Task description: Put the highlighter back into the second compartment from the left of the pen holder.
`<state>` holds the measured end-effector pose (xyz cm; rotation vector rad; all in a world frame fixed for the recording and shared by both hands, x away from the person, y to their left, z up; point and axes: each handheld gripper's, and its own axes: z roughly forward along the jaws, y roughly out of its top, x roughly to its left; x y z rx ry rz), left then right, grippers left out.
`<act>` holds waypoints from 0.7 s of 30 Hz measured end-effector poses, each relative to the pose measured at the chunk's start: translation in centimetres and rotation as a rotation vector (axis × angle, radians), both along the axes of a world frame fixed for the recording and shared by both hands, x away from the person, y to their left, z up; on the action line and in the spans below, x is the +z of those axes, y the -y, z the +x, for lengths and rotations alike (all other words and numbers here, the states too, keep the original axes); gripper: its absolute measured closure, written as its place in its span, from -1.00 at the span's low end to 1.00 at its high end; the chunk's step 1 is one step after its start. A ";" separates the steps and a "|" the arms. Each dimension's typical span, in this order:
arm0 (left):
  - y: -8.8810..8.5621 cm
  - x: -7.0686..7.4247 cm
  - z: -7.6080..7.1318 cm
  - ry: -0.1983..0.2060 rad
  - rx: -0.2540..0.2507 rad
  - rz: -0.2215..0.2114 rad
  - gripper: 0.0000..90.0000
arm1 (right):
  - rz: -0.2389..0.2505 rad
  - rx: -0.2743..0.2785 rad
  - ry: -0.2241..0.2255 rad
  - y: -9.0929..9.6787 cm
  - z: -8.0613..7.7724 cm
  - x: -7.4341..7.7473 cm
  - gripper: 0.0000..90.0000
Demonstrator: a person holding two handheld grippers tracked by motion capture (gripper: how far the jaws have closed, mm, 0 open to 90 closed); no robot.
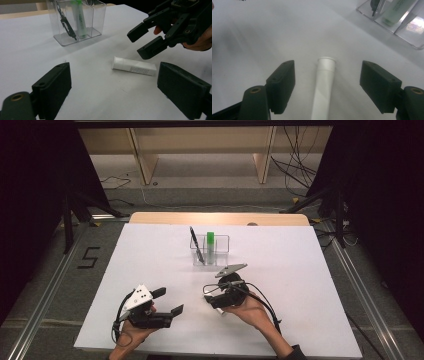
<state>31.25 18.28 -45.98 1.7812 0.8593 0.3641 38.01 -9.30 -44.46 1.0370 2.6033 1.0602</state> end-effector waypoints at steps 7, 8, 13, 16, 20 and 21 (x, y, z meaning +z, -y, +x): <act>0.0 0.0 0.0 0.000 -0.003 0.002 -0.74 | -0.037 0.004 -0.023 -0.5 0.2 -0.6 -0.34; 0.0 0.0 0.0 0.000 -0.002 0.001 -0.74 | -0.042 0.005 -0.025 -0.5 0.3 -0.7 -0.34; 0.0 0.0 0.0 -0.002 0.001 -0.005 -0.74 | -0.054 0.016 -0.035 -0.7 0.4 -1.1 -0.35; -0.1 0.0 0.0 -0.002 0.002 -0.008 -0.74 | -0.059 0.016 -0.044 -0.9 0.5 -1.2 -0.36; 0.0 0.0 0.0 -0.002 -0.002 -0.004 -0.74 | -0.066 0.021 -0.052 -1.0 0.6 -1.5 -0.36; 0.0 0.0 0.0 -0.002 -0.002 -0.004 -0.74 | -0.070 0.022 -0.050 -1.1 0.7 -1.5 -0.36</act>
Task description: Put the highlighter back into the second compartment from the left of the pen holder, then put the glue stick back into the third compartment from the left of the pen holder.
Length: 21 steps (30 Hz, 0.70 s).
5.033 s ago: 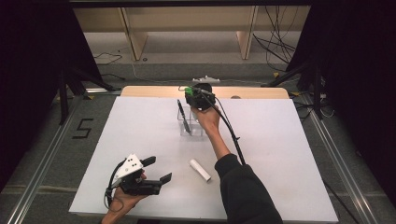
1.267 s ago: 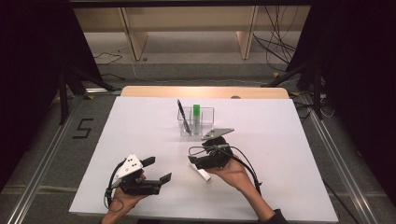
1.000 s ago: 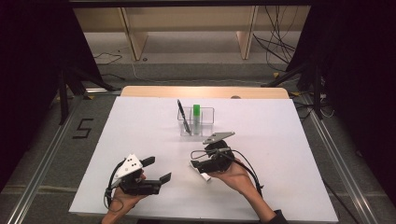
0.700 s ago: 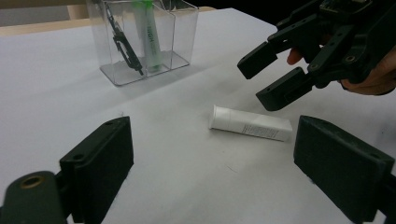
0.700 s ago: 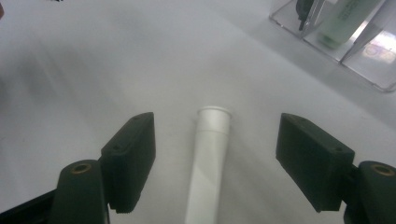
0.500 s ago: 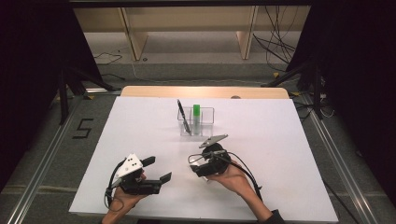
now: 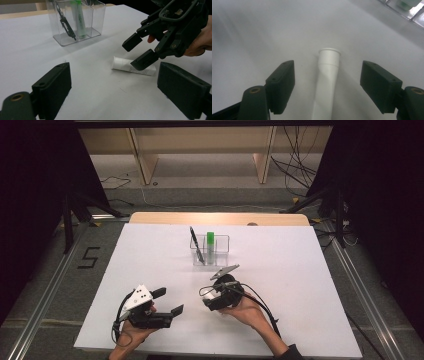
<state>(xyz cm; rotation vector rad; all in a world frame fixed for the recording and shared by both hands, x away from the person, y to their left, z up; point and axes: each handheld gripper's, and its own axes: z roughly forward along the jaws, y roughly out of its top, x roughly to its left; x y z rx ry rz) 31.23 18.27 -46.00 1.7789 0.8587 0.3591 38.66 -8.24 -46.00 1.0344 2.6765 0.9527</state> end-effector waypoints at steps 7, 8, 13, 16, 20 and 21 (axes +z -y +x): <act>0.0 0.0 0.0 -0.001 0.000 -0.001 -0.74 | -0.030 0.006 -0.017 -0.5 0.3 -0.3 -0.35; 0.0 0.0 0.0 -0.002 -0.001 0.001 -0.74 | -0.034 0.008 -0.020 -0.6 0.3 -0.3 -0.35; -0.1 -0.1 0.0 -0.002 -0.001 0.002 -0.74 | -0.057 0.020 -0.032 -1.1 0.4 -0.6 -0.32; 0.0 0.0 0.0 -0.002 -0.001 0.001 -0.74 | -0.071 0.027 -0.039 -1.3 0.5 -0.8 -0.29; 0.0 0.0 0.0 -0.003 -0.001 0.001 -0.74 | -0.073 0.024 -0.052 -1.4 0.7 -0.9 -0.26; 0.0 0.0 0.0 -0.003 -0.001 0.001 -0.74 | -0.079 0.024 -0.053 -1.5 0.7 -0.9 -0.24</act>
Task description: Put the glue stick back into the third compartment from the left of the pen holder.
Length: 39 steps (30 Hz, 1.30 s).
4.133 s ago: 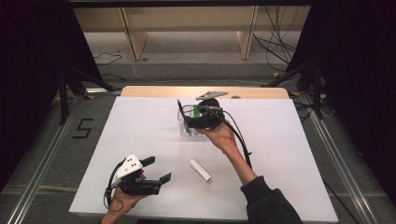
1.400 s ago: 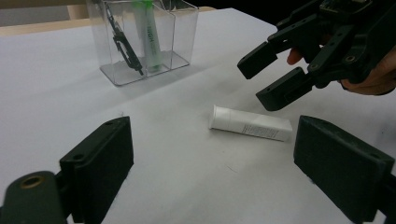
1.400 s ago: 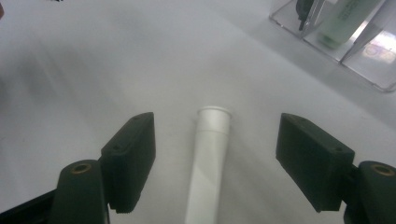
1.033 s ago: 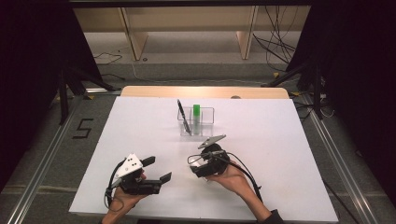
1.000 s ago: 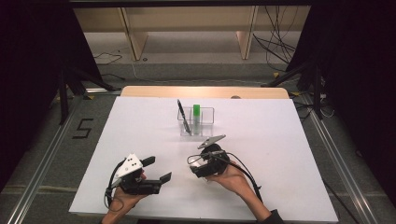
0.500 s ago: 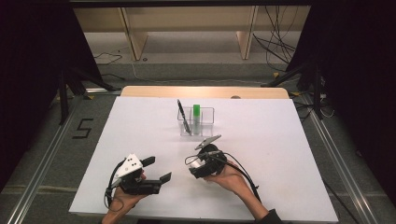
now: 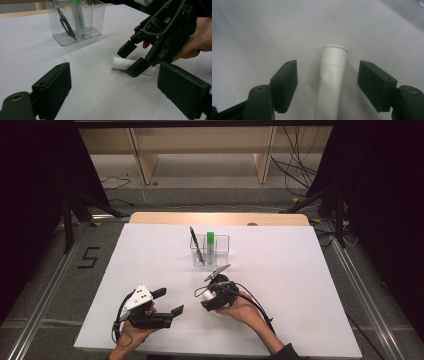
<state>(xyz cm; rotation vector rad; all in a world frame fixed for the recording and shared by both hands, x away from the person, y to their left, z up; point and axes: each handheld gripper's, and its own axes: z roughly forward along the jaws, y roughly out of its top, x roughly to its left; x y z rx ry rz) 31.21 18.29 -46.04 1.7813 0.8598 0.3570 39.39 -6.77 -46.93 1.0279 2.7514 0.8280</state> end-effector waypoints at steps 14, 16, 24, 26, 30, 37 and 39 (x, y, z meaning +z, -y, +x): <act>0.1 0.0 -0.2 0.005 -0.006 0.000 -0.74 | -0.063 -0.006 0.027 -0.5 0.1 -0.3 0.12; 0.1 0.0 -0.1 0.008 -0.006 0.002 -0.74 | -0.069 -0.012 0.031 -0.5 0.2 -0.3 0.22; 0.1 0.0 -0.2 0.008 -0.008 0.009 -0.74 | -0.100 -0.019 0.043 -0.7 0.3 -0.2 0.41; 0.1 0.1 -0.2 0.009 -0.008 0.009 -0.74 | -0.104 -0.015 0.042 -0.8 0.4 -0.2 0.46; 0.1 0.1 -0.2 0.009 -0.007 0.009 -0.74 | -0.103 -0.003 0.026 -0.6 0.7 -0.1 0.49; 0.0 0.1 -0.2 0.008 -0.005 0.004 -0.74 | -0.116 0.027 -0.002 -0.7 1.1 0.2 0.51; 0.0 0.1 -0.2 0.009 -0.005 0.003 -0.74 | -0.109 0.038 -0.007 -0.5 1.1 0.4 0.51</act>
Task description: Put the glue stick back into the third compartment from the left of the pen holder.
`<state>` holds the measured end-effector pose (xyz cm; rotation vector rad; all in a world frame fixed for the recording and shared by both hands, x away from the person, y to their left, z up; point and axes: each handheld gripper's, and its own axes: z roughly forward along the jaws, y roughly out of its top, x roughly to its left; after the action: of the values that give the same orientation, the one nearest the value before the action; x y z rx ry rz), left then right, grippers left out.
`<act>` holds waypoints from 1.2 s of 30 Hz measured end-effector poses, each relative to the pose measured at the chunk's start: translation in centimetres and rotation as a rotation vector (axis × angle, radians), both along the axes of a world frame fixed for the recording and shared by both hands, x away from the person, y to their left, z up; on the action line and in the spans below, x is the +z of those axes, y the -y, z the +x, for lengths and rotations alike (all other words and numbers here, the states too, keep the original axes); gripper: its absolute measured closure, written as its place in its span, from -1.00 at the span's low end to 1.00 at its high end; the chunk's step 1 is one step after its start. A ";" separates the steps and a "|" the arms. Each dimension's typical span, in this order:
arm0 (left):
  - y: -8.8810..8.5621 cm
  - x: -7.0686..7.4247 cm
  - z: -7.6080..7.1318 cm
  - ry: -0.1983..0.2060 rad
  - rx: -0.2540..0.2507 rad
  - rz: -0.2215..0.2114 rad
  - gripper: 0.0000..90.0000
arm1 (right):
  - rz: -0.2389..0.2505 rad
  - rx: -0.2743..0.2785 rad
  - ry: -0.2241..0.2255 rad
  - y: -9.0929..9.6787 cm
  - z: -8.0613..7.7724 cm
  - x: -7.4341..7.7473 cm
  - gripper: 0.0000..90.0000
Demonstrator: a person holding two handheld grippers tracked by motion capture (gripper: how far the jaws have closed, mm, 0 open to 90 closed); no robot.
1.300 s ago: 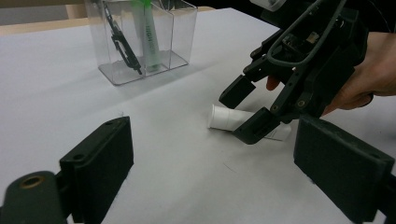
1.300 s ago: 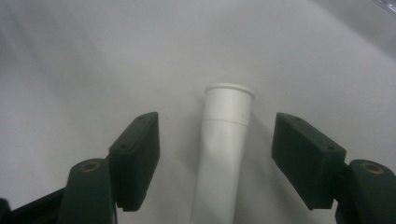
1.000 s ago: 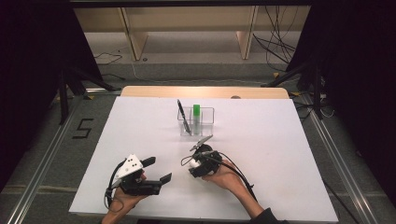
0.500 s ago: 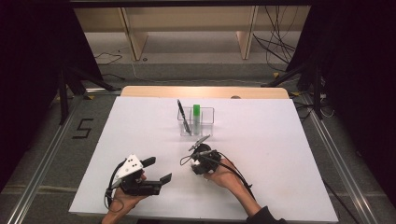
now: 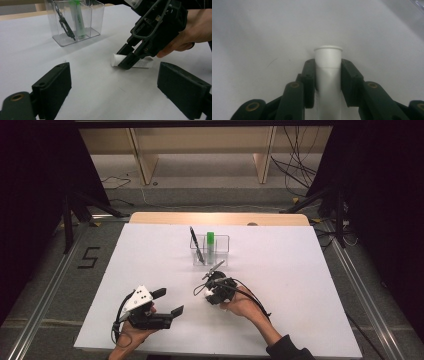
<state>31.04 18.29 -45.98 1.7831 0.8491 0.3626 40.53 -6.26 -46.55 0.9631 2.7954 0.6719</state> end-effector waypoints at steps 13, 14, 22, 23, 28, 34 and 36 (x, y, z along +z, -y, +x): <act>0.0 0.0 0.0 0.002 0.001 0.003 -0.74 | 0.130 -0.008 0.033 1.7 0.3 2.9 0.51; 0.0 0.0 0.0 0.001 0.001 0.003 -0.74 | 0.149 -0.014 0.040 1.9 0.5 3.1 0.51; 0.0 0.1 0.0 0.008 0.003 -0.001 -0.74 | 0.251 -0.065 0.094 3.0 1.3 4.7 0.51; 0.0 0.1 0.0 0.008 0.004 -0.001 -0.74 | 0.263 -0.070 0.110 3.1 1.4 4.9 0.51; 0.0 0.1 0.0 0.010 0.005 -0.002 -0.74 | 0.322 -0.130 0.168 3.7 2.0 6.1 0.51; -0.1 0.0 0.0 0.009 0.005 -0.005 -0.74 | 0.370 -0.180 0.222 4.0 2.7 7.5 0.50; -0.1 0.0 0.1 0.004 0.007 -0.016 -0.74 | 0.384 -0.187 0.232 4.1 3.1 7.9 0.50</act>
<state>31.10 18.40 -45.93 1.7649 0.8532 0.3626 43.61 -10.33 -38.66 1.1053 2.3855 1.2319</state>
